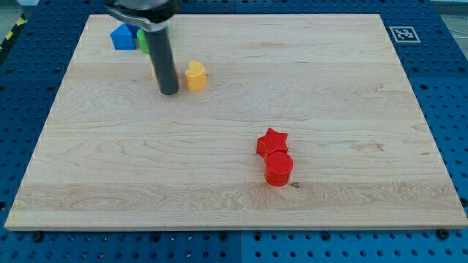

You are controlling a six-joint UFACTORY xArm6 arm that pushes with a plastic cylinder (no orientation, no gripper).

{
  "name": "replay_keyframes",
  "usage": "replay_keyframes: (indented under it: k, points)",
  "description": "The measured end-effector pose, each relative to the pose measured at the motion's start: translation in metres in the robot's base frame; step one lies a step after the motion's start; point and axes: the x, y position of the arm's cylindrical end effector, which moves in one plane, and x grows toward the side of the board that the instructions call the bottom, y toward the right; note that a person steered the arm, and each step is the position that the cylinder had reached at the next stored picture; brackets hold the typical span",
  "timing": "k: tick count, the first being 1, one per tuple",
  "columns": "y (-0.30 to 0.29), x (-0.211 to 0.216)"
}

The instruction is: Separate the yellow blocks

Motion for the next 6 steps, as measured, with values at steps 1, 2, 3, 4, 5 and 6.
replay_keyframes:
  k: [1,2,3,4,5,6]
  points:
    - [0.024,0.0]
    - [0.01,-0.016]
    - [-0.043,-0.033]
    - [-0.072,-0.039]
    - [-0.051,-0.003]
    - [-0.029,0.004]
